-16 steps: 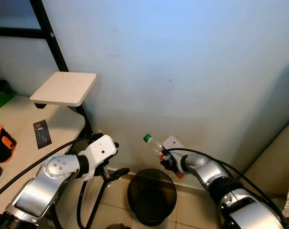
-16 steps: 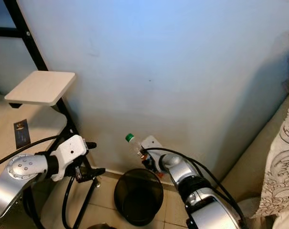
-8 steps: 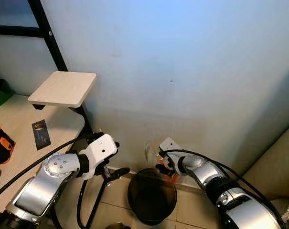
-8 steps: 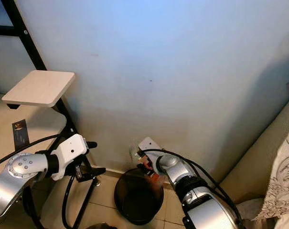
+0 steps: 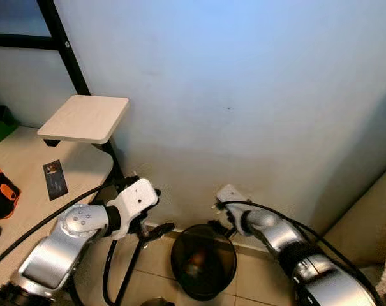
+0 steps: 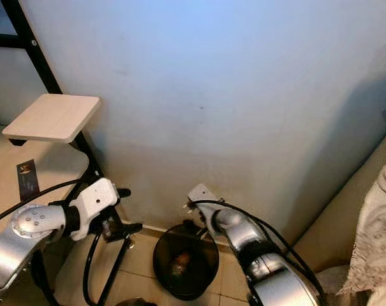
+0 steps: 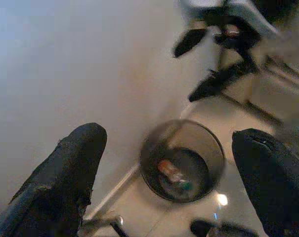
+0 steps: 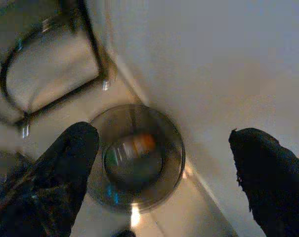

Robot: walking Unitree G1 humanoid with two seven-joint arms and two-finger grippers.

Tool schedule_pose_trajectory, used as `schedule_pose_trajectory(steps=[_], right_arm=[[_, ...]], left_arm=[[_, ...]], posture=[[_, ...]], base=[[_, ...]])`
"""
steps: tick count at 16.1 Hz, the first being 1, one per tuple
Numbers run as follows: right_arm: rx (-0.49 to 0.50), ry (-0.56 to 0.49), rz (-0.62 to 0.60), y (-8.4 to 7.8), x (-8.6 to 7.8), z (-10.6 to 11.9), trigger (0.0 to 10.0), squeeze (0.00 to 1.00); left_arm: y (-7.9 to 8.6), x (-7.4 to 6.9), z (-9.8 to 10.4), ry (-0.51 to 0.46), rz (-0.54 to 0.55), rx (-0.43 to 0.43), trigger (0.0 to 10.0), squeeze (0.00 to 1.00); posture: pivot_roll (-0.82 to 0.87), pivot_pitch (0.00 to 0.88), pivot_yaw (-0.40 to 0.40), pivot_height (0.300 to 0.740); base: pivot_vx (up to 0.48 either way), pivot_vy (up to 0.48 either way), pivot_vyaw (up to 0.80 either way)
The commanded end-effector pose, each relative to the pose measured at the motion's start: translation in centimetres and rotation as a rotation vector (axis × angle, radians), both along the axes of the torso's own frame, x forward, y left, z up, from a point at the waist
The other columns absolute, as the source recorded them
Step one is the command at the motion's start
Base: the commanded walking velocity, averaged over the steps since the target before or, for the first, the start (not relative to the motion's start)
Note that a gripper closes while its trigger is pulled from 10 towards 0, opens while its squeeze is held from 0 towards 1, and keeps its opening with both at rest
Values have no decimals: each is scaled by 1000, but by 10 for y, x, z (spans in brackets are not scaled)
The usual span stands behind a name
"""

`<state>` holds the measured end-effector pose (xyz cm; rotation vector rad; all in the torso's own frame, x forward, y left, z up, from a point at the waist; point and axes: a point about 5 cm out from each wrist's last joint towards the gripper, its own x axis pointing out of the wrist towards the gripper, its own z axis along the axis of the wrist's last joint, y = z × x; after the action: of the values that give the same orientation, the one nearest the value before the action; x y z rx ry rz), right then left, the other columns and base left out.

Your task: Clean up the room

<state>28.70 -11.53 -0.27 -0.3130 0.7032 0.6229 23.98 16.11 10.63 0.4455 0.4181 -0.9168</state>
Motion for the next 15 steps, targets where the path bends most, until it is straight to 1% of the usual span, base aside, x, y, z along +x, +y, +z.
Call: schedule_pose_trajectory(steps=[1,2,3,4,5,6,9,11,13,14,15], right_arm=[[139,-133,-147,-16,4,22,10000,1000],[193,-186,-215,-24,2,30,10000,1000],[309,-247,-384,-38,-4,43,10000,1000],[355,-264,-445,-42,-7,48,10000,1000],[382,-272,-477,-45,-9,52,10000,1000],[396,-318,-479,-44,-15,59,10000,1000],[409,-372,-506,-45,-25,63,10000,1000],[449,-373,-526,-44,-35,72,10000,1000],[445,-373,-543,-45,-40,75,10000,1000],[445,-374,-544,-45,-40,75,10000,1000],[447,-361,-555,-43,-43,73,10000,1000]], left_arm=[[6,6,0,-53,195,-59,10000,0],[6,9,-1,-70,260,-86,10000,0],[3,13,-5,-96,342,-82,10000,0],[1,14,-7,-105,378,-75,10000,0],[0,14,-8,-110,400,-71,10000,0],[-5,15,-6,-118,461,-114,10000,0],[-12,12,-7,-131,513,-141,10000,0],[-4,2,-6,-160,584,-149,10000,0],[6,-3,-10,-181,689,-153,10000,0],[6,-3,-10,-180,691,-153,10000,0],[13,-7,-13,-182,753,-138,10000,0]], posture=[[-89,0,90,740],[-95,0,95,740],[-102,0,103,740],[-113,0,112,740],[-113,0,112,740],[-115,0,114,740],[-99,0,112,740],[-88,0,111,740],[-71,0,105,740],[-71,0,105,740],[-13,0,54,740]], base=[[0,0,0],[0,0,0],[0,0,0],[0,0,0],[0,0,-800],[0,0,-800],[0,0,-800],[0,0,-800],[0,0,-800],[0,0,-800],[0,0,-800]])
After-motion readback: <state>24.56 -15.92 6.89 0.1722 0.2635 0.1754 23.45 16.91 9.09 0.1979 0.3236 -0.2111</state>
